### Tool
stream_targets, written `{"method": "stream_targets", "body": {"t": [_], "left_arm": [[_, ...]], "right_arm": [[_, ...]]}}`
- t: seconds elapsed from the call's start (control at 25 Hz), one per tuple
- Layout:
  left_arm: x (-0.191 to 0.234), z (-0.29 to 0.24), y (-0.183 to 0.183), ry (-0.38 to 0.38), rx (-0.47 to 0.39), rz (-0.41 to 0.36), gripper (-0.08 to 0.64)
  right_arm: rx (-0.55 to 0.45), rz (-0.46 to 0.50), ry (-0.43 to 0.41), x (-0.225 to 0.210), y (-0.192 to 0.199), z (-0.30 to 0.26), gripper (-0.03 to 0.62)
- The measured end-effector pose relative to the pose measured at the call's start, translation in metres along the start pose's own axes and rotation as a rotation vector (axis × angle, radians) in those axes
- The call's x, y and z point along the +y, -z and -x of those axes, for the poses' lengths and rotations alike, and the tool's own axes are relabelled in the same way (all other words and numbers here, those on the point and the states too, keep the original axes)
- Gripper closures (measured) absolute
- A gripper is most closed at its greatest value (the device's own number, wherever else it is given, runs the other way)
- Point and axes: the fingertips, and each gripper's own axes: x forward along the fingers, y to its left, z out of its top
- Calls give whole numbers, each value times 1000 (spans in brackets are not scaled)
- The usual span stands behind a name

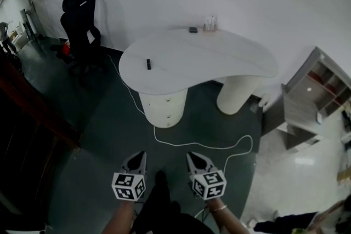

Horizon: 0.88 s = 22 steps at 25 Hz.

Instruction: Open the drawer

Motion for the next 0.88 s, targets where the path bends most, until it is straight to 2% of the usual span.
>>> {"method": "stream_targets", "body": {"t": [0.48, 0.72, 0.88], "left_arm": [[78, -107, -41, 53, 45, 32, 558], [105, -146, -40, 55, 64, 66, 558], [118, -163, -35, 48, 73, 83, 558]], "right_arm": [[72, -22, 39, -33, -45, -139, 589], [106, -4, 50, -46, -47, -188, 588], [153, 0, 69, -56, -34, -214, 588]]}}
